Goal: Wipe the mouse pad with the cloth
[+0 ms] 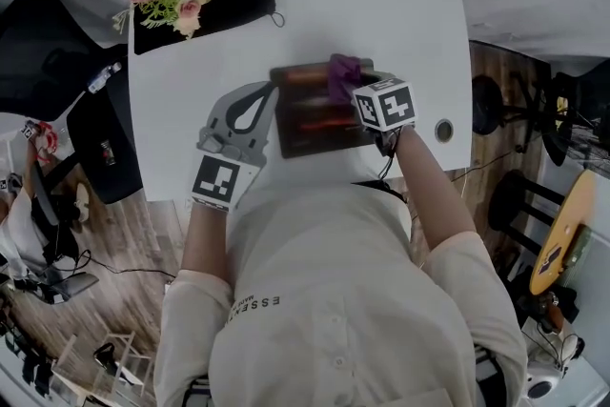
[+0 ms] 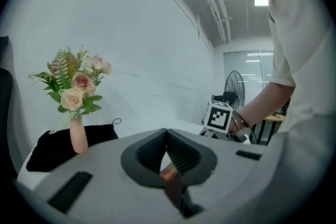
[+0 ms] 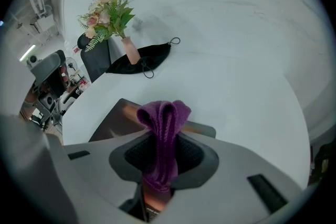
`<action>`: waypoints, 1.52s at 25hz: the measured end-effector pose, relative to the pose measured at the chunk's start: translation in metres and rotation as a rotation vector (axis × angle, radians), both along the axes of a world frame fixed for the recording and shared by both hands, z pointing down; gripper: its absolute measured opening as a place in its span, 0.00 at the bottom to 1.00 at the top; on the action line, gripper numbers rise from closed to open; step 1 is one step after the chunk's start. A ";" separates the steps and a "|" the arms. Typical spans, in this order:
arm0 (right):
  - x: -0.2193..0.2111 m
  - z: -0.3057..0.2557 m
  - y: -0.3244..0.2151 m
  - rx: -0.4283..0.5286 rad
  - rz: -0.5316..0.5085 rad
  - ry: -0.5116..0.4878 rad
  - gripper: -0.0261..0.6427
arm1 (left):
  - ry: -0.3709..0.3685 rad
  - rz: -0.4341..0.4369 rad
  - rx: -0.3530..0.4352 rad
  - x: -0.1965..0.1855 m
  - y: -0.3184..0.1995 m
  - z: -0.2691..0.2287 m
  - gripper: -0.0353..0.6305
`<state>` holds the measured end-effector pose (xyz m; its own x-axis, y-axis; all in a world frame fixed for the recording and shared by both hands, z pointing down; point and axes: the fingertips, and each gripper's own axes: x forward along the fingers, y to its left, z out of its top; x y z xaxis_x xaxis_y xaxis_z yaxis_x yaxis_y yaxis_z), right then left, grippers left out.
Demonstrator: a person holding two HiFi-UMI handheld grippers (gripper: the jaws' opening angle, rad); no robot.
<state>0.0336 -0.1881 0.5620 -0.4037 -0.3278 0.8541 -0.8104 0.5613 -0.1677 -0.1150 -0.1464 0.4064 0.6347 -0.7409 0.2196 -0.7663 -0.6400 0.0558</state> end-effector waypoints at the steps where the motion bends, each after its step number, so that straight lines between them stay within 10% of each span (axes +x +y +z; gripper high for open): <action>1: 0.007 0.000 -0.001 0.001 0.009 0.005 0.19 | -0.004 0.008 0.005 0.003 0.000 0.000 0.05; 21: 0.101 -0.011 -0.004 0.042 0.125 0.119 0.19 | -0.031 0.060 0.004 0.033 0.006 0.005 0.05; 38: -0.065 -0.024 0.071 -0.058 -0.102 -0.102 0.19 | -0.017 -0.032 -0.025 -0.023 0.023 0.014 0.05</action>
<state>-0.0317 -0.1169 0.5382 -0.5185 -0.2321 0.8230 -0.7265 0.6271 -0.2810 -0.1380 -0.1230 0.4201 0.6066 -0.7550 0.2489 -0.7876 -0.6135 0.0584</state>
